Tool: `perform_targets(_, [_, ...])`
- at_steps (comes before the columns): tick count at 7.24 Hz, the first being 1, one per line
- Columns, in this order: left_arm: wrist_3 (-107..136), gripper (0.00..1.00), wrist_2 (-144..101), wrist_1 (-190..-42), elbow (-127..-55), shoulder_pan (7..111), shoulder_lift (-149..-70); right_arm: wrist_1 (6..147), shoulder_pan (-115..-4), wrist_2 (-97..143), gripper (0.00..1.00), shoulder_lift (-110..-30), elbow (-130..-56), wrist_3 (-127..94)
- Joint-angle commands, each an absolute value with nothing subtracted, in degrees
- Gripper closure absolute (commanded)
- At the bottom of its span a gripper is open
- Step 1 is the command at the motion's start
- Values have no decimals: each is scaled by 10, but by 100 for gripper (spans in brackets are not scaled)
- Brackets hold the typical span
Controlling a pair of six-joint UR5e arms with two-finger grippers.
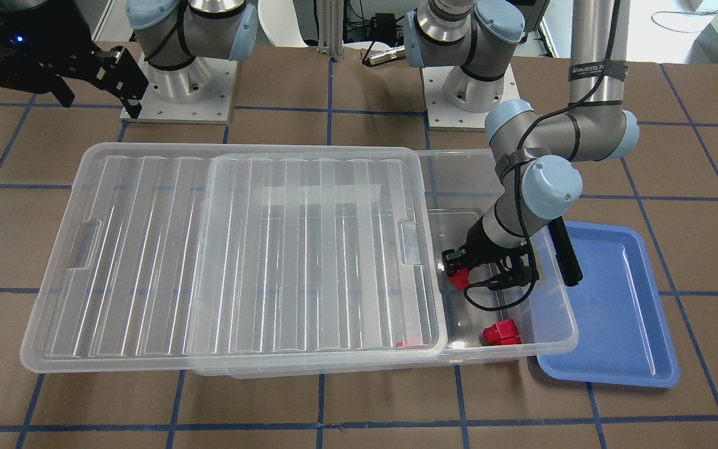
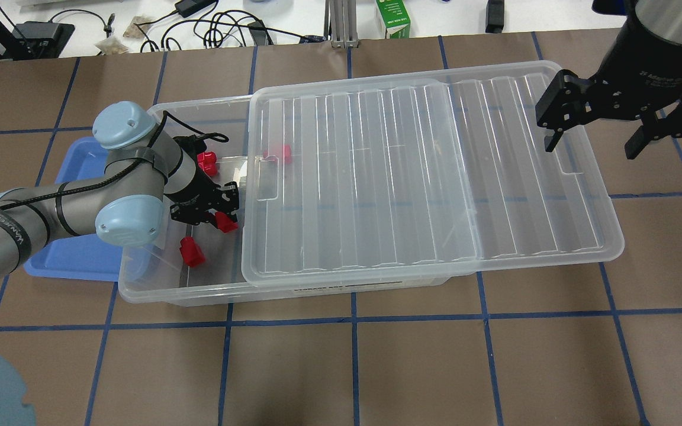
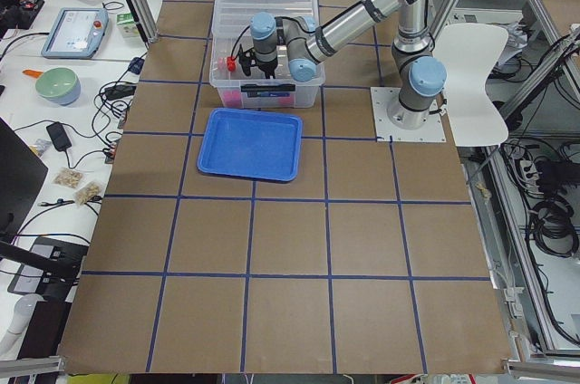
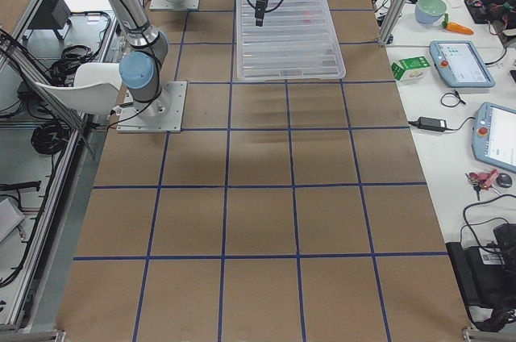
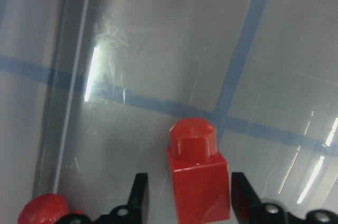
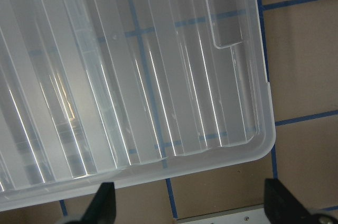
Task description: Place red block in blue tray from box
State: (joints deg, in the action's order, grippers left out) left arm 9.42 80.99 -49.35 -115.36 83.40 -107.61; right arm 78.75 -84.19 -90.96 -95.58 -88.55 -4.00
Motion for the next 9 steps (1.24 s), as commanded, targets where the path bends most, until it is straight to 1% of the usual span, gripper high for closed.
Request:
perform_targets(1, [64, 100, 809, -488, -1143, 828, -1056, 787, -851, -909, 0, -954, -887, -40])
perform_targets(2, [61, 100, 816, -499, -1113, 826, -1042, 787, -852, -908, 0, -954, -887, -40])
perform_targets(4, [41, 100, 817, -600, -1046, 813, -1013, 786, -853, -905, 0, -955, -888, -44])
perform_targets(6, [-37, 100, 817, -745, -959, 763, -988, 794, -885, -910, 0, -956, -903, -50])
perform_targets(7, [-77, 100, 815, -795, -925, 727, -982, 795, -894, -911, 0, -954, -904, -49])
perform_targets(8, [-137, 100, 812, -814, -912, 689, -981, 803, -894, -911, 0, -954, -904, -43])
perform_targets(9, [-186, 100, 813, -824, -914, 647, -982, 829, -888, -909, 0, -953, -904, -37])
